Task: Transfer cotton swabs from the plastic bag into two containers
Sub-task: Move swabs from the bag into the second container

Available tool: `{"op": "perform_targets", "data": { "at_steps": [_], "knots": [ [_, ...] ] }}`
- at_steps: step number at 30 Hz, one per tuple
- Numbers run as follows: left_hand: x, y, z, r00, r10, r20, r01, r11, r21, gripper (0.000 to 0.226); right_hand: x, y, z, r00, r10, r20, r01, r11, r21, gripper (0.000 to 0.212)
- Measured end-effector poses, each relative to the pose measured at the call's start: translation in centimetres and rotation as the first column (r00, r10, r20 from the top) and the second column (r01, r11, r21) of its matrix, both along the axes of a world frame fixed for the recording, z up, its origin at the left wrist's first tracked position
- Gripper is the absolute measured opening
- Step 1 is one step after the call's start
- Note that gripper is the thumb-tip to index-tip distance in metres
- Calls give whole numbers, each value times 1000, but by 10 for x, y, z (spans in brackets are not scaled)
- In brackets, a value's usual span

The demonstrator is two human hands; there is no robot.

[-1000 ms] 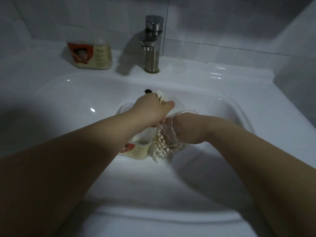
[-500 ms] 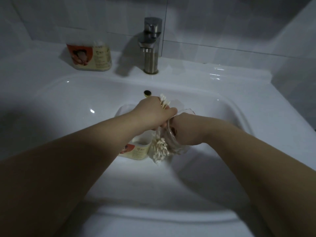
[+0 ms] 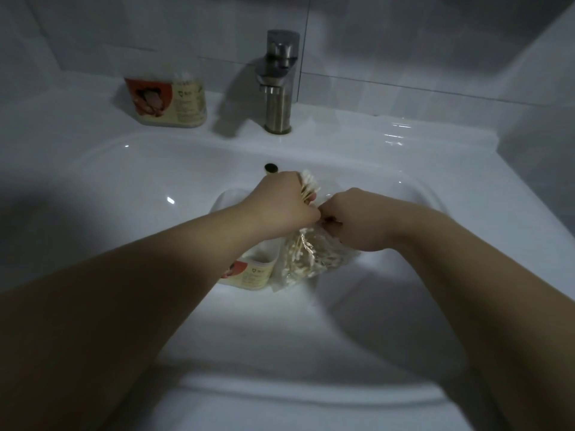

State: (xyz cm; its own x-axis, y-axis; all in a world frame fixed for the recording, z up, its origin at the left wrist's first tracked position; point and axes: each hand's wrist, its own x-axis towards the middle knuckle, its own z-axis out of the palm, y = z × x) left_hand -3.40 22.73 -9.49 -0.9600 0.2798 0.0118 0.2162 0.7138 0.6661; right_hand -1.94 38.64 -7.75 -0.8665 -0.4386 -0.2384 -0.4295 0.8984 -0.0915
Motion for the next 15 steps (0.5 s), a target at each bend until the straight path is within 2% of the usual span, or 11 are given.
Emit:
{"op": "perform_targets", "data": {
  "at_steps": [3, 5, 9, 15],
  "knots": [
    [-1, -1, -2, 1000, 12, -8, -13, 996, -87, 35, 3, -1, 5, 999, 14, -34, -13, 1000, 3, 22],
    [-2, -2, -4, 1000, 5, 17, -3, 990, -142, 30, 4, -1, 8, 993, 43, -107, -38, 998, 52, 29],
    [-3, -5, -5, 997, 23, 79, -8, 983, -181, 25, 4, -3, 11, 984, 48, -169, -37, 997, 64, 29],
    [-4, -6, -7, 984, 58, 166, -40, 993, -114, 17, 7, -6, 8, 996, 7, -84, -7, 1000, -1, 28]
  ]
}}
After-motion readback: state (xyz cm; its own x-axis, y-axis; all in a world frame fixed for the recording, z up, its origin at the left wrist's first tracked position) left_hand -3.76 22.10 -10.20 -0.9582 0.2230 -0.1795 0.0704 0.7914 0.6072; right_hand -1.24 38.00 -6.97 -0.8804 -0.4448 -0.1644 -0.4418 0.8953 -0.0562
